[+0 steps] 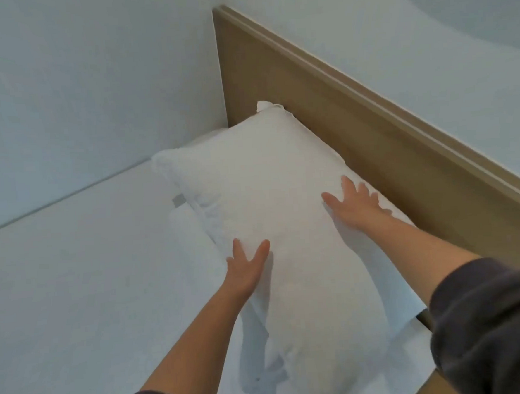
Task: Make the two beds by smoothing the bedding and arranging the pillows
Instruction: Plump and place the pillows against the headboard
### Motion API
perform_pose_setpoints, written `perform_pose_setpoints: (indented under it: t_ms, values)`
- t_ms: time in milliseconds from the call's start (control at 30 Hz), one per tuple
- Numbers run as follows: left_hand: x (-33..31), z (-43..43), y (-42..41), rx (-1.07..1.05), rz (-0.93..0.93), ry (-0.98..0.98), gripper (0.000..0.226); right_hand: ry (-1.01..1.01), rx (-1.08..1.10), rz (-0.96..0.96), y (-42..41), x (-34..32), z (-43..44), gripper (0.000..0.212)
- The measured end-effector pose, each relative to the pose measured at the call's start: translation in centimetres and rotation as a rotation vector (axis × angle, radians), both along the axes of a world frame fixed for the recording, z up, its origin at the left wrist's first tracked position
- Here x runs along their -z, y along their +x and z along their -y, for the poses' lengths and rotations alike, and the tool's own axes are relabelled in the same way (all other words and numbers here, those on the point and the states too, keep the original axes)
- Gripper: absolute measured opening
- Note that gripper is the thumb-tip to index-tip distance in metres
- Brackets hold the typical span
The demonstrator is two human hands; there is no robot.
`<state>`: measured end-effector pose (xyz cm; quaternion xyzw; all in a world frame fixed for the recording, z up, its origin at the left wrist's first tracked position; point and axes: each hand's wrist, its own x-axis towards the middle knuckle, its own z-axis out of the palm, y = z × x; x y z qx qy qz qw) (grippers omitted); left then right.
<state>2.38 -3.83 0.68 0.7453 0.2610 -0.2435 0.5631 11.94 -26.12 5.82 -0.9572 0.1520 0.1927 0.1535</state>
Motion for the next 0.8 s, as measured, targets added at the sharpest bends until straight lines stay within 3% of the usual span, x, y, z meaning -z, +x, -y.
perform_pose_setpoints:
  t_ms: [100,200,433,500,633,733,800]
  values:
    - [3.1,2.0,1.8,-0.099,-0.016,-0.004,0.107,-0.076,-0.038,-0.032,1.3,4.9,1.8,0.081]
    - [6.1,3.7,2.8,-0.209,-0.04,0.024,0.099,-0.06,-0.068,-0.054,3.4,7.8,2.8,0.086]
    - [9.1,6.0,4.6,-0.41,-0.149,-0.018,0.119,0.002,0.085,0.01,6.0,11.6,8.2,0.089]
    - [9.2,6.6,4.8,-0.456,-0.139,0.018,0.111,0.032,0.089,0.054,6.2,11.9,8.8,0.075]
    - [7.4,9.2,3.5,-0.559,-0.012,0.305,0.076,0.138,0.059,0.291,5.8,10.5,9.4,0.045]
    - [4.9,11.1,3.5,-0.543,0.116,0.3,0.056,0.14,0.086,0.505,5.0,7.3,10.0,0.041]
    - [4.6,11.5,2.9,-0.438,0.147,0.258,0.053,0.099,0.063,0.485,4.8,6.1,10.8,0.038]
